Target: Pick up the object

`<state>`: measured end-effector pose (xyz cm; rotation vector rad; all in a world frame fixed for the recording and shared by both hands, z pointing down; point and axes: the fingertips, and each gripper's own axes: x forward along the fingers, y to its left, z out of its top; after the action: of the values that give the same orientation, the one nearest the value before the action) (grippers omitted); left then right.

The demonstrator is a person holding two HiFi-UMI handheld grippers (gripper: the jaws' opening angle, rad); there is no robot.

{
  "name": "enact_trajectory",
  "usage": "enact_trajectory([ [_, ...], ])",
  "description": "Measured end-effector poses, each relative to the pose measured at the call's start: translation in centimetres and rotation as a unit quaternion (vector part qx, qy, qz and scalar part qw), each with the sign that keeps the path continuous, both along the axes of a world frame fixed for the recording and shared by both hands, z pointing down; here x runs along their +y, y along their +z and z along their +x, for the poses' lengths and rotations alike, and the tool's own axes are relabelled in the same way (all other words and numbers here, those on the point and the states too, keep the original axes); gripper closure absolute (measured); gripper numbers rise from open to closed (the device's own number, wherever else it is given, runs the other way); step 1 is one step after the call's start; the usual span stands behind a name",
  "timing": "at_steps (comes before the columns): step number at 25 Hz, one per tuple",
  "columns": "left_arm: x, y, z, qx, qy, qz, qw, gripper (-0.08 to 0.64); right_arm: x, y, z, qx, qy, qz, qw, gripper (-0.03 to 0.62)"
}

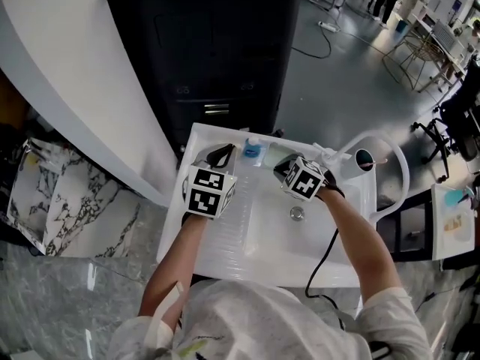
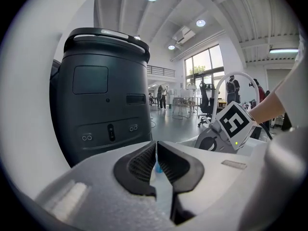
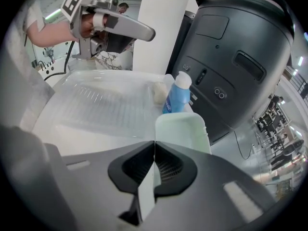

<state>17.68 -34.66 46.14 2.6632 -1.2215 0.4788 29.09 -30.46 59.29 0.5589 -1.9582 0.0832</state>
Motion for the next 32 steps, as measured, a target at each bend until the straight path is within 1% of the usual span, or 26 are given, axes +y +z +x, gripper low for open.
enact_trajectory([
  [3, 0.0, -0.6, 0.2, -0.001, 0.012, 0.004, 0.9999, 0.548, -0.1, -1.2, -0.2, -0.011, 0.015, 0.012, 1.000, 0.583],
  [6, 0.1, -1.1, 0.3, -0.006, 0.025, 0.007, 0.9996, 0.548, -0.4, -2.8, -0.7, -0.029, 0.029, 0.030, 0.999, 0.583],
  [9, 0.1, -1.9, 0.2, -0.008, 0.035, 0.013, 0.9993, 0.548, -0.7, -4.0, -1.0, -0.046, 0.050, 0.040, 0.997, 0.583],
  [13, 0.4, -2.7, 0.1, -0.011, 0.048, 0.019, 0.9986, 0.548, -0.6, -5.4, -1.4, -0.054, 0.075, 0.047, 0.995, 0.583],
  [15, 0.6, -3.1, 0.0, -0.012, 0.056, 0.024, 0.9981, 0.548, -0.8, -6.1, -1.6, -0.063, 0.085, 0.061, 0.992, 0.583],
  [18, 0.8, -3.5, -0.3, -0.012, 0.065, 0.028, 0.9974, 0.548, -1.4, -7.4, -2.0, -0.082, 0.103, 0.085, 0.988, 0.583],
  [23, 1.1, -4.3, -1.4, -0.010, 0.073, 0.033, 0.9967, 0.548, -1.2, -10.0, -3.2, -0.104, 0.127, 0.105, 0.981, 0.583],
  [29, 1.6, -5.4, -2.7, 0.003, 0.075, 0.041, 0.9964, 0.548, -0.8, -13.7, -5.3, -0.142, 0.149, 0.148, 0.967, 0.583],
  [32, 1.7, -5.9, -3.6, 0.006, 0.073, 0.045, 0.9963, 0.548, -0.6, -15.5, -6.4, -0.161, 0.161, 0.169, 0.959, 0.583],
])
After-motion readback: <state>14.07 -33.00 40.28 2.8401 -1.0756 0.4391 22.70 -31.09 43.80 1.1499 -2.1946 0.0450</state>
